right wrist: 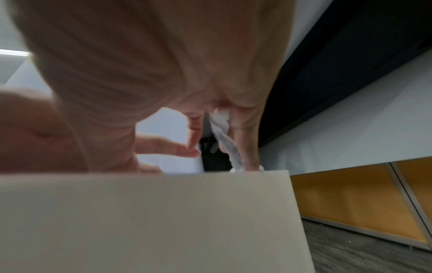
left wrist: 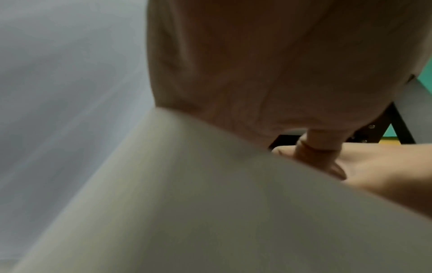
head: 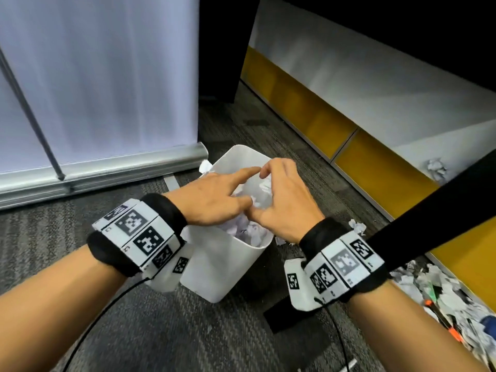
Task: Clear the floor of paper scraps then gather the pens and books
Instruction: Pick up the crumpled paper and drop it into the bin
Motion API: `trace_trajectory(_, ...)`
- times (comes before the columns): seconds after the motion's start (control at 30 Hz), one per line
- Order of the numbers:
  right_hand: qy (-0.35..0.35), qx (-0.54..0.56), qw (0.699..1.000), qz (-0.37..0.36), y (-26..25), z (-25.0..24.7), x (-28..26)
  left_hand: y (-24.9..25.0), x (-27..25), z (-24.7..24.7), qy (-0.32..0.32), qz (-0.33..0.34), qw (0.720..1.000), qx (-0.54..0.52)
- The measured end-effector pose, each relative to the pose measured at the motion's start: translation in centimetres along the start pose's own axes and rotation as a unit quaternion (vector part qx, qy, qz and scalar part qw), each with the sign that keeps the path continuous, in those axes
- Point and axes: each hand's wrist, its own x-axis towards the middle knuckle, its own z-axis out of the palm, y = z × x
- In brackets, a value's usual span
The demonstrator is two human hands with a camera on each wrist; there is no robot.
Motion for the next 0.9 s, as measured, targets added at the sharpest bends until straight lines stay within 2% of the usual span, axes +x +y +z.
trace_trajectory(0.1, 0.025, 0.087, 0.996, -0.017, 0.6, -1.0, -1.1, 0.8, -0.6, -0.4, 0.078, -0.001, 0.997, 0.014)
trace_trajectory(0.2, 0.091, 0.177, 0.98, -0.015, 1.5, -1.5, -2.9, 1.9, -1.1, 0.0, 0.173, -0.011, 0.984, 0.045)
trace_trajectory(0.27, 0.122, 0.186, 0.975, -0.023, 2.1, -1.6, -4.9, 2.9, -1.5, 0.6, 0.219, 0.006, 0.975, 0.044)
trace_trajectory(0.33, 0.113, 0.198, 0.973, -0.042, 2.7, -1.5, -7.8, 4.5, -2.4, 1.6, 0.233, 0.049, 0.971, 0.02)
trace_trajectory(0.4, 0.063, 0.211, 0.973, -0.066, 3.9, -1.2, -11.2, 6.5, -3.5, 3.3, 0.189, 0.113, 0.975, 0.0)
trace_trajectory(0.5, -0.053, 0.192, 0.977, -0.075, 7.8, -0.1, -16.0, 9.5, -4.6, 7.3, 0.046, 0.184, 0.982, -0.005)
trace_trajectory(0.57, -0.136, 0.176, 0.974, -0.042, 11.3, 0.5, -18.6, 11.0, -4.5, 11.0, -0.052, 0.194, 0.979, 0.013)
trace_trajectory(0.63, -0.201, 0.178, 0.963, 0.016, 14.9, 0.9, -20.8, 12.2, -4.1, 15.1, -0.114, 0.197, 0.973, 0.041)
trace_trajectory(0.77, -0.267, 0.146, 0.946, 0.11, 22.5, 0.1, -24.4, 14.7, -2.2, 22.9, -0.169, 0.162, 0.971, 0.056)
trace_trajectory(0.9, -0.279, 0.117, 0.938, 0.167, 28.5, -1.6, -26.4, 17.7, 0.6, 28.1, -0.16, 0.105, 0.981, 0.039)
